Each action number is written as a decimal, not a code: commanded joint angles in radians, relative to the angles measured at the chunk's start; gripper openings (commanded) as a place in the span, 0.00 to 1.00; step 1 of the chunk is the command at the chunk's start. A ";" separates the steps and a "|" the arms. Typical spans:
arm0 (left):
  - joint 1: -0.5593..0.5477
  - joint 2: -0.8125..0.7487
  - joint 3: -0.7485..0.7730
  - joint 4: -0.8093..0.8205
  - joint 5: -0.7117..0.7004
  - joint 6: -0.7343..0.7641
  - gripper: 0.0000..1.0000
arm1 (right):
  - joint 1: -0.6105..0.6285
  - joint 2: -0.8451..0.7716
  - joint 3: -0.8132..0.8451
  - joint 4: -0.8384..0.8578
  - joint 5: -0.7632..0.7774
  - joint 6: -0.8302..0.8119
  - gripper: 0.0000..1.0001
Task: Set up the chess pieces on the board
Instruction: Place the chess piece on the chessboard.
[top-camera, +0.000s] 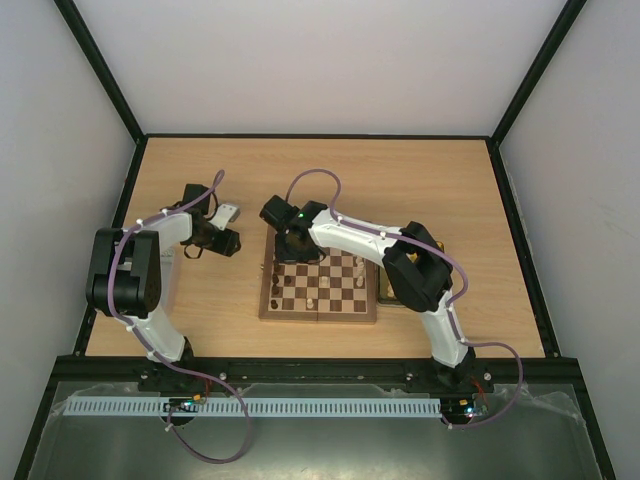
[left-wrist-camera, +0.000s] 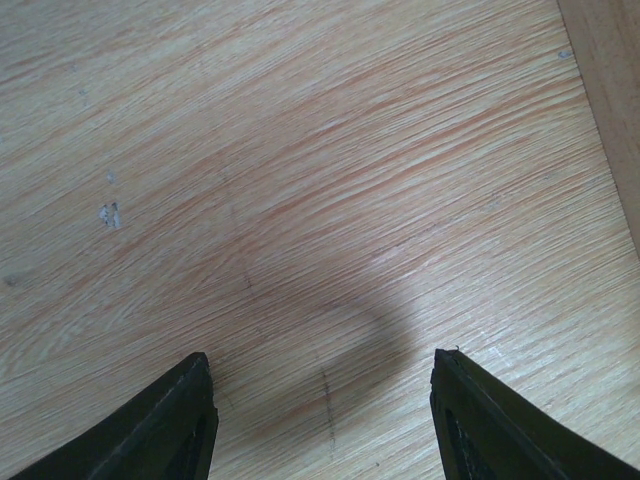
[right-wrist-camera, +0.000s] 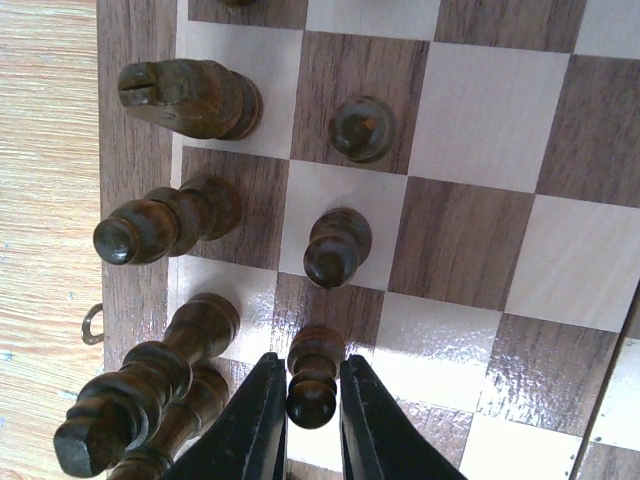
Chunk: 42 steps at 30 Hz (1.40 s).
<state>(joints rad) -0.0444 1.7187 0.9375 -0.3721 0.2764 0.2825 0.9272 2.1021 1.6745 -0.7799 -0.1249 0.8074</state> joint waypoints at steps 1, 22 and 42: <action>0.011 0.007 -0.020 -0.036 -0.005 0.006 0.61 | 0.008 0.009 0.023 0.001 0.007 -0.004 0.16; 0.012 0.016 -0.019 -0.034 -0.005 0.007 0.61 | 0.008 -0.009 0.076 -0.030 0.034 0.016 0.22; 0.012 0.006 -0.014 -0.045 -0.007 0.003 0.61 | -0.223 -0.471 -0.317 -0.108 0.198 0.046 0.21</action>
<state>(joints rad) -0.0399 1.7187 0.9363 -0.3717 0.2806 0.2844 0.8703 1.8114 1.5410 -0.8547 0.0288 0.8284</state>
